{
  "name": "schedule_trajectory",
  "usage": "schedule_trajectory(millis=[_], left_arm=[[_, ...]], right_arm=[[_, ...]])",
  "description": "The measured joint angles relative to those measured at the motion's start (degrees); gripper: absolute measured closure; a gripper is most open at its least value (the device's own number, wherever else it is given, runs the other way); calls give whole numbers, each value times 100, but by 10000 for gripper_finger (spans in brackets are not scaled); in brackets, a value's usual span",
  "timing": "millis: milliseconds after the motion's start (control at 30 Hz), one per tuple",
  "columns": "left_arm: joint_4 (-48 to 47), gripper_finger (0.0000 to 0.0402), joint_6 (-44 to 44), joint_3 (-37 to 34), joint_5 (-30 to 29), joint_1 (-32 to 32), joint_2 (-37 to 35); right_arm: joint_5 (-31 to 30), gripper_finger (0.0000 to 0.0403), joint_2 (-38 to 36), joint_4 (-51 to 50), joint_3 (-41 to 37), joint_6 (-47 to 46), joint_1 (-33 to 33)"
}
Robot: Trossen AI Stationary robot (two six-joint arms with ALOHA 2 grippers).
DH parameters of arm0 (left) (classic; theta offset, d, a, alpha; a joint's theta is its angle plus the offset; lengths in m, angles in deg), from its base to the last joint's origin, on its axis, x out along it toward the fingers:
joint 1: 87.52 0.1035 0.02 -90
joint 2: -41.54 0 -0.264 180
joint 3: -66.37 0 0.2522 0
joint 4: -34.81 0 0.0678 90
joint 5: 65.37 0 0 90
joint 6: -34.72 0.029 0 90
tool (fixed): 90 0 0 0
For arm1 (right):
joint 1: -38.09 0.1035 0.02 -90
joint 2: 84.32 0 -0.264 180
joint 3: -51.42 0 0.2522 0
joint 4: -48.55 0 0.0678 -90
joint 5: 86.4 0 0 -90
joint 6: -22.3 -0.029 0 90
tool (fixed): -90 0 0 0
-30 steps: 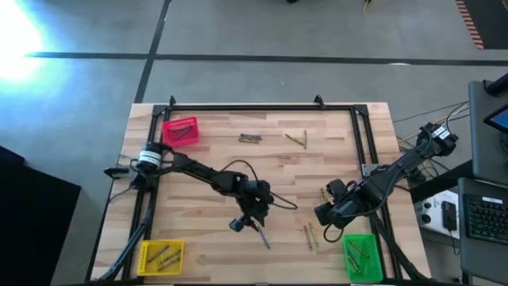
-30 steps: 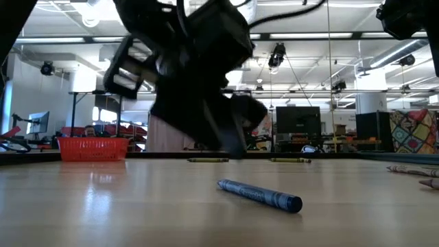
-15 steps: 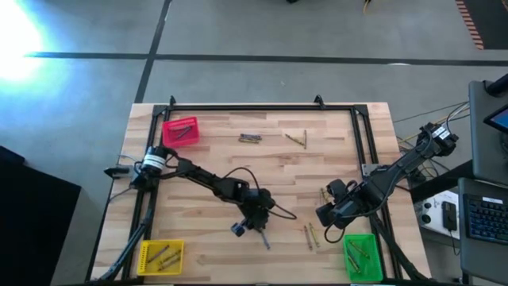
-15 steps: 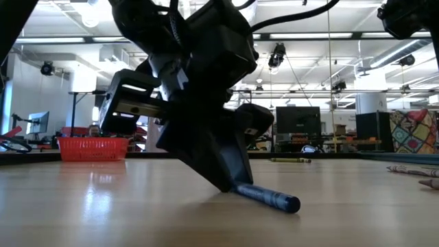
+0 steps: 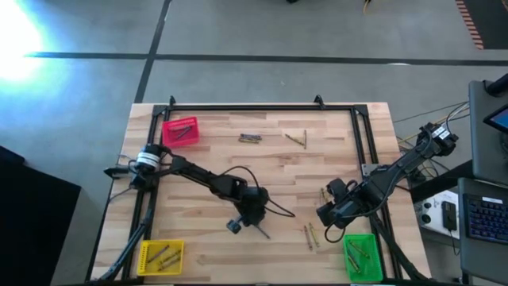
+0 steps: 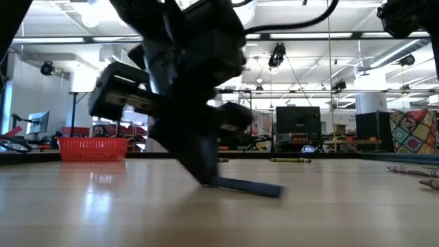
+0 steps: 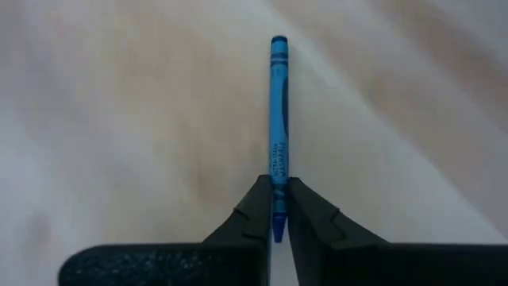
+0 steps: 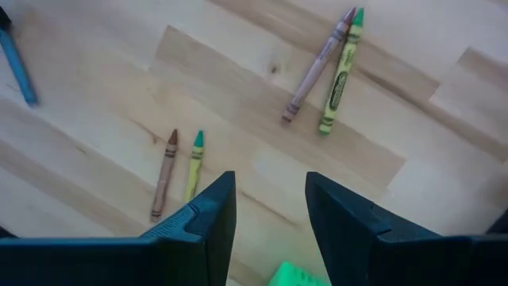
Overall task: Sort crayons
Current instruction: Put the blue crayon into the yellow bin
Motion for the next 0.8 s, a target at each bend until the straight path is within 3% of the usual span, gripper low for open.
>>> schedule_trajectory(millis=[200,333,567,667,800], left_arm=[[-1755,401,-512,-262,-204,154,-813],[-2323,401,-1444,-1049,-136,140,-1718],[-2573,401,-4331,-2567,-56,-292,-4257],[-3056,401,-5719,-2782,-212,-636,-5333],[-4011,401,-6934,-2809,-162,-1383,-6284]], right_arm=[[-494,259,0,-311,-8,46,-3],[-799,259,0,-312,-101,62,-71],[-819,259,0,-63,-474,471,-555],[-724,259,-20,441,-715,983,-910],[-403,259,-39,1325,-1025,1791,-1451]])
